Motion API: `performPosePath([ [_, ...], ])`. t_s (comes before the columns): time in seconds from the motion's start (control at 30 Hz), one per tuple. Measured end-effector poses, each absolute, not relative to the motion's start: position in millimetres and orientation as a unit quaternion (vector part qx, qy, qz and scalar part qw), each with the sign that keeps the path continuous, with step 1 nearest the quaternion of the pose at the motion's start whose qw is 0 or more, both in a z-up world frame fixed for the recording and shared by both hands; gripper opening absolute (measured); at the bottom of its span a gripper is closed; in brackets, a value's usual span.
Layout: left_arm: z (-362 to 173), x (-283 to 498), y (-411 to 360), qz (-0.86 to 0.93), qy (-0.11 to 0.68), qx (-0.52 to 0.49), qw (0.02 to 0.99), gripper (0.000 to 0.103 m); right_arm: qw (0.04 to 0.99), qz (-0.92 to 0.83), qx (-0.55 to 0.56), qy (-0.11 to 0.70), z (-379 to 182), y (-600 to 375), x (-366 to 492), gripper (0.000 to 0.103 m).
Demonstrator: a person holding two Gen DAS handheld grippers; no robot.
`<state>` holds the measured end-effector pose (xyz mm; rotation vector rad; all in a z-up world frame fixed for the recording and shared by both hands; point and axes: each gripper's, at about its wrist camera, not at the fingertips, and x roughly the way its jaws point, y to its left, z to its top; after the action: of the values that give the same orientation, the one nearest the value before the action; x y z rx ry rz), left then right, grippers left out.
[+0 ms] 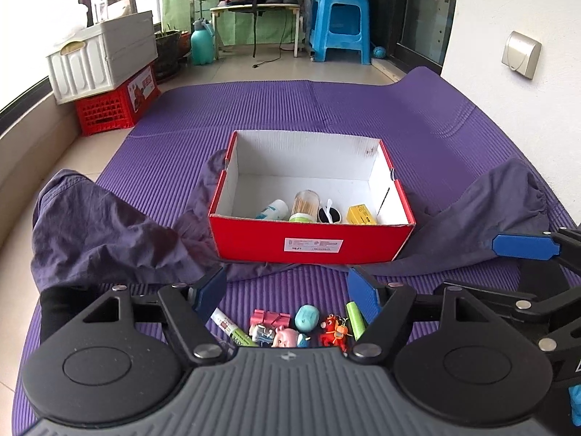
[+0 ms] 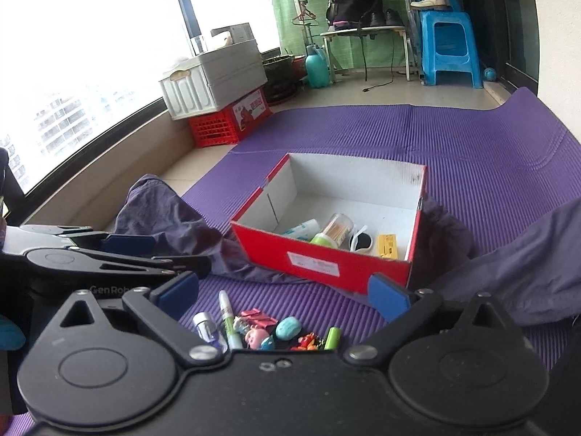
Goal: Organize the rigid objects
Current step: 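Move both open tools down toward the cluster of small items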
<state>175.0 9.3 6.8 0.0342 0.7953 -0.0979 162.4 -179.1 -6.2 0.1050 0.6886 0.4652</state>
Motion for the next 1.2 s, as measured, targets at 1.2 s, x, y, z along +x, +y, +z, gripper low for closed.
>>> performPosePath([
  [1.2, -132, 176, 55, 0.029, 0.486, -0.044, 0.872, 0.099, 0.874, 0.213, 0.026, 0.436, -110, -181, 168, 0.098],
])
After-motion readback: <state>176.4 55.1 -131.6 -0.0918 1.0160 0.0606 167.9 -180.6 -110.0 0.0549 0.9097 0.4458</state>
